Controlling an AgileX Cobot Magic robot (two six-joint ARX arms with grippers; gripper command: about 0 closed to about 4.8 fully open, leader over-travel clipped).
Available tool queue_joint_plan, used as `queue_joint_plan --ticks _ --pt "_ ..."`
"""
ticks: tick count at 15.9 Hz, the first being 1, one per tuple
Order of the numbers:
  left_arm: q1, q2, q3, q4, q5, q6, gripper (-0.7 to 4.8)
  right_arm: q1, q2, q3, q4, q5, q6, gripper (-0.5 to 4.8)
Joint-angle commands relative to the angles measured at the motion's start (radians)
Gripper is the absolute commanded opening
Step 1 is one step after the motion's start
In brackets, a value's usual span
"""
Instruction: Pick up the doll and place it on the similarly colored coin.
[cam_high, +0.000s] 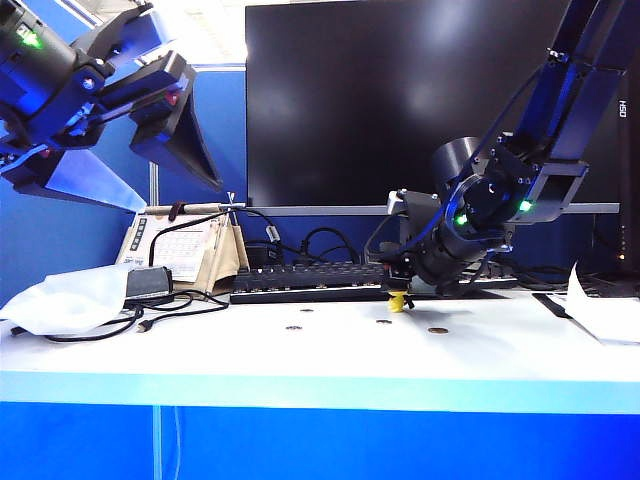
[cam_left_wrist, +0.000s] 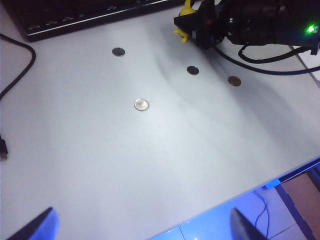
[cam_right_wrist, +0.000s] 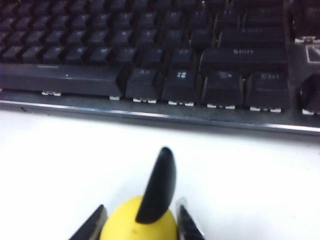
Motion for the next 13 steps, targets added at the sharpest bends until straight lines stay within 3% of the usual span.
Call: queue_joint_plan --ticks 1,4,13 --pt "-0.001 -0.002 0.0 0.006 -0.002 -0.003 4.79 0.002 -0.004 0.0 -0.02 0.0 0.001 1.72" --pt "-0.001 -0.002 0.0 0.005 -0.002 -0.003 4.79 0.002 -0.004 0.0 -0.016 -0.001 0.003 1.03" --pt "-0.001 -0.002 0.0 -0.023 -0.003 -0.002 4.79 0.0 -0.117 0.0 -0.074 -0.023 0.019 1.03"
